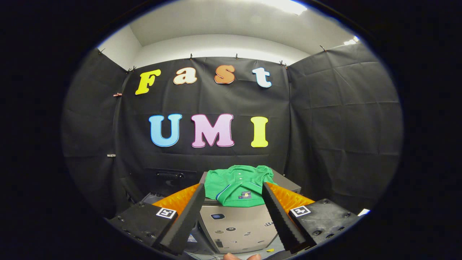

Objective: Put the clothes into the washing machine and then close the washing machine lid.

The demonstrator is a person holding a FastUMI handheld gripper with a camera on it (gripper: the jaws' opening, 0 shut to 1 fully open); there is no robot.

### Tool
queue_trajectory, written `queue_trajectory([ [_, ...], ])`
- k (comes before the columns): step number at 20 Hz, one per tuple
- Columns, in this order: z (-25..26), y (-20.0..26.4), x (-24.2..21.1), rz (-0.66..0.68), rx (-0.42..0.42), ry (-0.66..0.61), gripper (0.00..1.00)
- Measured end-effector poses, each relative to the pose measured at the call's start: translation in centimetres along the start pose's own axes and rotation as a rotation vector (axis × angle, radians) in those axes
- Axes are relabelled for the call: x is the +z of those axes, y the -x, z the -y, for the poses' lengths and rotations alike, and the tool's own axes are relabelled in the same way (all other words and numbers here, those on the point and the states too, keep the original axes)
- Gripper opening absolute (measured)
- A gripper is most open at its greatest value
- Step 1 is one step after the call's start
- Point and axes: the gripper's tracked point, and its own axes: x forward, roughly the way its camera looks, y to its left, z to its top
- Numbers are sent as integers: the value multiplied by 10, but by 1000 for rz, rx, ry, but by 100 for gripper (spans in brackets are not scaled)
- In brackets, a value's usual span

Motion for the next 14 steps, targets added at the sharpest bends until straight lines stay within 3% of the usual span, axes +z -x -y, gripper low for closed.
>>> queue_trajectory([
  [10, 4, -55, -17, -42, -4, 14, 99],
  [14, -6, -87, -19, -74, 55, 33, 99],
])
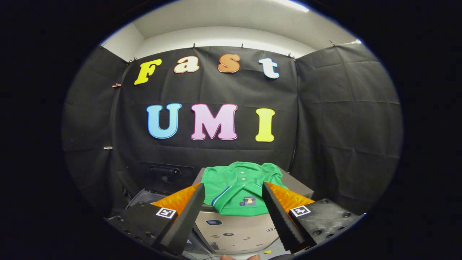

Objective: Put the clothes into the washing machine and then close the washing machine lid.

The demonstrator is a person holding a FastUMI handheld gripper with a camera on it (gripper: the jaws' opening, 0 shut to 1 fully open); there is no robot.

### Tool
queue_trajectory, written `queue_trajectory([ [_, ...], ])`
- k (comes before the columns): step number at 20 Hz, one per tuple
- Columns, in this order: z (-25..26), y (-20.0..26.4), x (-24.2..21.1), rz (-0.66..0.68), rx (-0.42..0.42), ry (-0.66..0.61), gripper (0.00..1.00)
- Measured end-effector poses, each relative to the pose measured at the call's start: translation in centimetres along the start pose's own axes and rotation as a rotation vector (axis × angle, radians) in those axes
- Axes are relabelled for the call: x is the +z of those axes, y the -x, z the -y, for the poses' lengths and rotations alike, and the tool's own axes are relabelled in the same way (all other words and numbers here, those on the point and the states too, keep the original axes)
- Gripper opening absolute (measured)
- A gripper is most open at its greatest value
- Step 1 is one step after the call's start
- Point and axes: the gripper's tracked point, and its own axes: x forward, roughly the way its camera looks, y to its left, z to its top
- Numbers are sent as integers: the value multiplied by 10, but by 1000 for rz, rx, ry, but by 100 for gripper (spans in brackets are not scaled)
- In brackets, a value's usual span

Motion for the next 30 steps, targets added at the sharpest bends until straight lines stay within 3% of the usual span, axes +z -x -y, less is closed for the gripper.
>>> queue_trajectory([
  [9, 19, -110, 0, -209, -3, 40, 99],
  [12, 19, -147, -17, -329, 3, 44, 99],
  [16, 38, -197, -48, -472, -53, 86, 99],
  [21, 55, -239, -83, -571, -86, 141, 99],
  [24, 48, -241, -108, -655, -35, 77, 98],
  [27, 46, -245, -112, -605, -17, 100, 59],
  [30, 52, -242, -110, -617, -95, 103, 20],
])
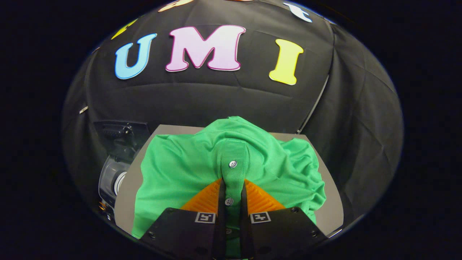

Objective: Put the clothes into the washing machine and then close the washing machine lid.

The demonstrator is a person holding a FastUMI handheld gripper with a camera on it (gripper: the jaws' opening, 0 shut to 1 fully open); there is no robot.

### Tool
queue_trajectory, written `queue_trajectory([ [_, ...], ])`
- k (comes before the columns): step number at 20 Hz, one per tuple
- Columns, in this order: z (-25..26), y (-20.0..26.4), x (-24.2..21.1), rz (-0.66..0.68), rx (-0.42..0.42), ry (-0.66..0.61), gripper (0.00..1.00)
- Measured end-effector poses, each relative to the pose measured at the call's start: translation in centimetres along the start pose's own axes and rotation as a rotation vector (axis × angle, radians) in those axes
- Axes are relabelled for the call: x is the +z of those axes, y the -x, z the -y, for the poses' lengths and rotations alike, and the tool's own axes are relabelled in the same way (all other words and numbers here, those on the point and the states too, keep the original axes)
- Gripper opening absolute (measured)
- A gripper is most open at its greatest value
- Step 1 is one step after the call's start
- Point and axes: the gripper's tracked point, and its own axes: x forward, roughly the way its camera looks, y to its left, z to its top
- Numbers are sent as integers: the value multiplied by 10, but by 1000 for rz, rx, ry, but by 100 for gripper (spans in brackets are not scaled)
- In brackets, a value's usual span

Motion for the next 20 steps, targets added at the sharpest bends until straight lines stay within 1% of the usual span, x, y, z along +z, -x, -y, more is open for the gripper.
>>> queue_trajectory([
  [1, -2, 1, 0, -9, -11, 4, 20],
  [2, -1, 1, 2, -16, -19, -7, 12],
  [3, -3, 1, 3, -19, -17, -38, 12],
  [5, -11, 8, 10, -10, 20, -105, 11],
  [6, -13, 13, 13, -11, 39, -115, 11],
  [11, -13, 42, 43, 44, 75, -188, 11],
  [15, -25, 73, 73, 90, 104, -193, 11],
  [20, -64, 115, 109, 150, 153, -171, 11],
])
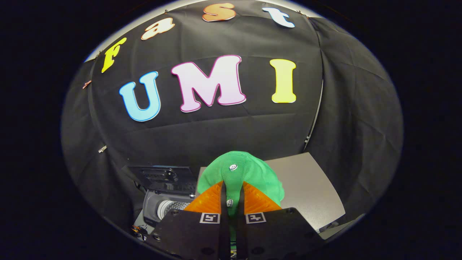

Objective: Put the clothes into the washing machine and then close the washing machine lid.

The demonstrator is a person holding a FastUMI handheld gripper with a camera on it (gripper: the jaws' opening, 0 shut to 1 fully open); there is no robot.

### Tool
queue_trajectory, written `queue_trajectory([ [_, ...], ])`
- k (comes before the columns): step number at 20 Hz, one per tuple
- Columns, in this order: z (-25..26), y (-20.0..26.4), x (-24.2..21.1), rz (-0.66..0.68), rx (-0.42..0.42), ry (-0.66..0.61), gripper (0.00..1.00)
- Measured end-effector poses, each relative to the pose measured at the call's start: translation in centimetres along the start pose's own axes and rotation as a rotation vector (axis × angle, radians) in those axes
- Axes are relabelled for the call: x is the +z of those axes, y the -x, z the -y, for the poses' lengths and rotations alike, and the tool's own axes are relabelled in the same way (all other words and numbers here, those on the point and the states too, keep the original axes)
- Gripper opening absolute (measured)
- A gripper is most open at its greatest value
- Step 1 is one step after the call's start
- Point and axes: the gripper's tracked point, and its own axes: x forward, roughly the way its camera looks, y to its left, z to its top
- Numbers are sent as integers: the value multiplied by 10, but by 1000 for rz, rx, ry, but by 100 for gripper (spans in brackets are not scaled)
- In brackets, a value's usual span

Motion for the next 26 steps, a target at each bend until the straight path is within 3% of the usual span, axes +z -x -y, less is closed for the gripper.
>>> queue_trajectory([
  [7, -94, 11, 4, 15, 93, 39, 11],
  [14, -202, -12, -36, -28, 211, 32, 11],
  [20, -257, -62, -103, -94, 254, 52, 11],
  [26, -263, -132, -190, -158, 197, 31, 11],
])
